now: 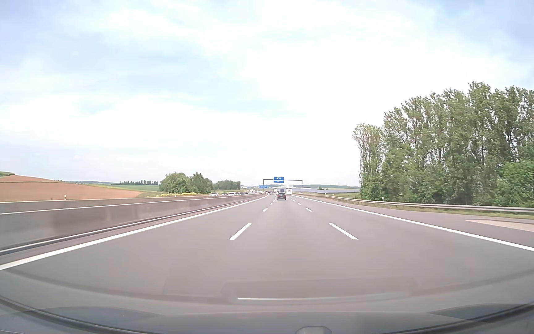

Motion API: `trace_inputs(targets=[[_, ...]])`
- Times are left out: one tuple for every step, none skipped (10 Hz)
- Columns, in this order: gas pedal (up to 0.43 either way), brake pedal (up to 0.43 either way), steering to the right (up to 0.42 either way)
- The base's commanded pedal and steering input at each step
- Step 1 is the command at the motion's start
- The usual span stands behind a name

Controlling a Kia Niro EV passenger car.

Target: Follow the waypoints while adhering to traffic rules and regulations

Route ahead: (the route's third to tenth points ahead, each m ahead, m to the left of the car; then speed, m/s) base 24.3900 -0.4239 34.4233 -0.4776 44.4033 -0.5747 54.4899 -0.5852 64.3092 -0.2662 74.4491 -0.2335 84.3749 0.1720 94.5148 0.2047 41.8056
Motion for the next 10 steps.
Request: trace_inputs(targets=[[0.378,0.000,-0.004],[0.378,0.000,-0.004],[0.390,0.000,-0.003],[0.398,0.000,-0.003],[0.409,0.000,-0.003],[0.409,0.000,-0.003],[0.409,0.000,-0.003],[0.409,0.000,-0.004],[0.409,0.000,-0.004],[0.409,0.000,-0.005]])
